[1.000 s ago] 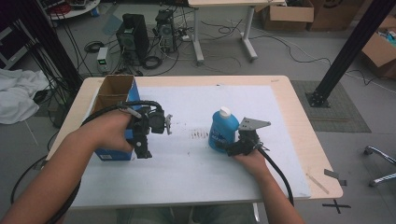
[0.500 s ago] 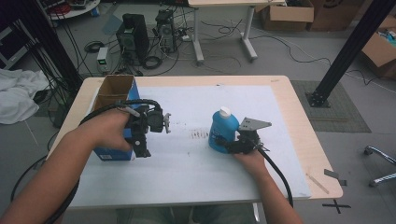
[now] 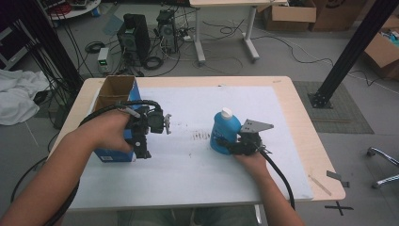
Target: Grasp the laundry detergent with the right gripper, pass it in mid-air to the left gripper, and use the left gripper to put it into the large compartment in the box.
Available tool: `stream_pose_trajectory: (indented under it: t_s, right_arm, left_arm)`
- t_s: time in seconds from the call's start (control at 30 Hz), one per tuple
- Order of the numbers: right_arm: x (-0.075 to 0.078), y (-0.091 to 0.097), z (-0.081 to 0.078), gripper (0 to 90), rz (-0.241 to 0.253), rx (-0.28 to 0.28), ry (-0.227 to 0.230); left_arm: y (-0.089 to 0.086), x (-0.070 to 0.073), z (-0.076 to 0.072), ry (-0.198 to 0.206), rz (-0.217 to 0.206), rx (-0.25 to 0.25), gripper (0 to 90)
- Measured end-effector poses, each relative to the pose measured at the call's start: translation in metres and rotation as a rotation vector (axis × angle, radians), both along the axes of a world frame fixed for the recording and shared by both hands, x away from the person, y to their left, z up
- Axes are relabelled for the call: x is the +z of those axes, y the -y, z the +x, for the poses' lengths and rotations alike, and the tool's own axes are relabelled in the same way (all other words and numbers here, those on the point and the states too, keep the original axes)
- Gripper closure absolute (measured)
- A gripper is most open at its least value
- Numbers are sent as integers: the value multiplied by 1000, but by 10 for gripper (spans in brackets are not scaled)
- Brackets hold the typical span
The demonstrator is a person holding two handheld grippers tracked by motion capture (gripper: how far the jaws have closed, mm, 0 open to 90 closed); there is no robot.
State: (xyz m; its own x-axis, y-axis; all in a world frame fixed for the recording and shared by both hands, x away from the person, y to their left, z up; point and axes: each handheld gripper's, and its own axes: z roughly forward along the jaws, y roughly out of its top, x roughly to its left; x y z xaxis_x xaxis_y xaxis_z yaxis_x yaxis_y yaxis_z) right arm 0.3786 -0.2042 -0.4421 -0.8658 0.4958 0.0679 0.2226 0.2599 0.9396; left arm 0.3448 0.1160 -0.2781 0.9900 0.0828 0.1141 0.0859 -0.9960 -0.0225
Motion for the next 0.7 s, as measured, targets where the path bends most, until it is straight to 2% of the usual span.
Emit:
stream_pose_trajectory:
  t_s: [0.43, 0.7]
  right_arm:
    - [0, 0, -2, 415, -2, 9, 21]
    - [3, -1, -3, 436, -23, 7, 32]
  left_arm:
    - [2, 1, 0, 0, -1, 0, 1]
    - [2, 0, 1, 2, 1, -2, 1]
